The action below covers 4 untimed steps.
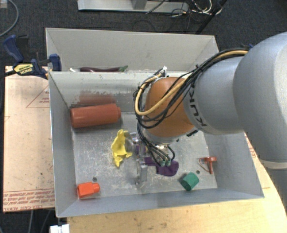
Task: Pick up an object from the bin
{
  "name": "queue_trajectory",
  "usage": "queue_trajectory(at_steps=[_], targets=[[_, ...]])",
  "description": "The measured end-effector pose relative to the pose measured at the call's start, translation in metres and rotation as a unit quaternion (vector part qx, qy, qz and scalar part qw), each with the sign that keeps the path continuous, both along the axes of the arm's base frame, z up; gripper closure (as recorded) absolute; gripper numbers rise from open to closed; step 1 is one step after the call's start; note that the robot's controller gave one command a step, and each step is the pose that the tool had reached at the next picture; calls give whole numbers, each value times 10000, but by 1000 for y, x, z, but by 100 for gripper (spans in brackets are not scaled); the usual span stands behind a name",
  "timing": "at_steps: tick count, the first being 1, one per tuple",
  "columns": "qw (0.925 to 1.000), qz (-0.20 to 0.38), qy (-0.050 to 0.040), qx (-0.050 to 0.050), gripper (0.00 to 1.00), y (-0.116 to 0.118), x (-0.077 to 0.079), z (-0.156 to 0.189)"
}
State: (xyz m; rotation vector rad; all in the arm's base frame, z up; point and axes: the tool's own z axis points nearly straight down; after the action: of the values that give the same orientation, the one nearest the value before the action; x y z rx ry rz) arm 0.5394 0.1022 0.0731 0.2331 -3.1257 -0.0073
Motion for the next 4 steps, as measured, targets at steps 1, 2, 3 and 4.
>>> queue_trajectory(at_steps=[1, 2, 3, 4], targets=[[10000, -8, -20, 2, 0, 0, 1, 2], [9998, 220, 3, -2, 0, 26, 31, 39], [9982, 595, -69, 21, 0, 38, 46, 59], [9987, 517, -36, 13, 0, 37, 45, 30]])
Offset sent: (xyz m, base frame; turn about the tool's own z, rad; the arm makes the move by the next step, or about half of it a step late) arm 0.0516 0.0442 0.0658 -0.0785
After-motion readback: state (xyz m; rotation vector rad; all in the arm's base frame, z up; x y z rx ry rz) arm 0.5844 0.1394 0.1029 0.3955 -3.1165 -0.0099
